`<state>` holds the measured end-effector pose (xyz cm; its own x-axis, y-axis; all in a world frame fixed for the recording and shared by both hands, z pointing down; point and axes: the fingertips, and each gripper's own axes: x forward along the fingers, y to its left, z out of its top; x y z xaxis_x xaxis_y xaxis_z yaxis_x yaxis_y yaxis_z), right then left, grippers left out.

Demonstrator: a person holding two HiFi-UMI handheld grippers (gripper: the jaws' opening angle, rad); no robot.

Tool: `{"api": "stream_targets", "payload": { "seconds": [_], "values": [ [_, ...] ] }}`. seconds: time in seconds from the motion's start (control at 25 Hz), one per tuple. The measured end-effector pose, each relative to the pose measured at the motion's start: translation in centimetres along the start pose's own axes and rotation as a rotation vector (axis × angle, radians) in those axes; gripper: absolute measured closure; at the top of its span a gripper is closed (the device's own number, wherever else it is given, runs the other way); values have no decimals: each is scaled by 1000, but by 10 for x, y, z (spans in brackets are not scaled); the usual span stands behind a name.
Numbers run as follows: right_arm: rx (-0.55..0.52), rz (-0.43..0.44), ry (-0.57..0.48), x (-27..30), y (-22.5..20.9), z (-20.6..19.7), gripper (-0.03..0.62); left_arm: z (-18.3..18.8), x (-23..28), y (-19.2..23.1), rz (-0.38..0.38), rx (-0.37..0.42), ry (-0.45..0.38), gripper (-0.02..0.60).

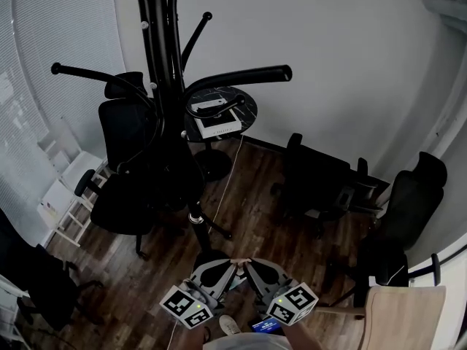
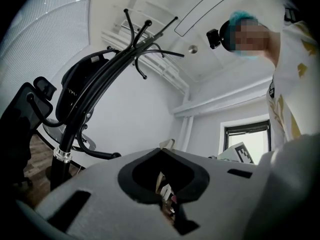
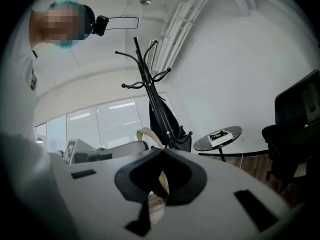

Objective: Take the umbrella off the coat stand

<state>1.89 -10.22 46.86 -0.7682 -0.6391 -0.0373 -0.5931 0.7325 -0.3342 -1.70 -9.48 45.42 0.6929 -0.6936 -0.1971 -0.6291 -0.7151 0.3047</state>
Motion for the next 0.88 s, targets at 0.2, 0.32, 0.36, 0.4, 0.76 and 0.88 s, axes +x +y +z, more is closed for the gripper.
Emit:
{"api": "stream_targets", "payload": {
  "seconds": [0.2, 0.32, 0.36, 0.4, 0.76, 0.88],
  "values": [
    [-5, 6, 2, 10, 4, -1, 579, 5, -5, 9, 2, 4, -3, 561],
    [-8, 7, 1, 15, 6, 0, 579, 8, -6, 13, 0, 3, -9, 561],
    [-9, 7, 2, 16, 6, 1, 579, 9, -6, 14, 0, 3, -10, 561],
    [-10, 6, 2, 16, 6, 1, 579, 9, -6, 15, -1, 2, -10, 561],
    [-12, -11, 8, 17, 2, 1, 579, 8, -1, 17, -18, -8, -5, 561],
    [-15, -9, 12, 18, 1, 0, 579, 6, 1, 17, -20, -11, -4, 561]
  ]
}}
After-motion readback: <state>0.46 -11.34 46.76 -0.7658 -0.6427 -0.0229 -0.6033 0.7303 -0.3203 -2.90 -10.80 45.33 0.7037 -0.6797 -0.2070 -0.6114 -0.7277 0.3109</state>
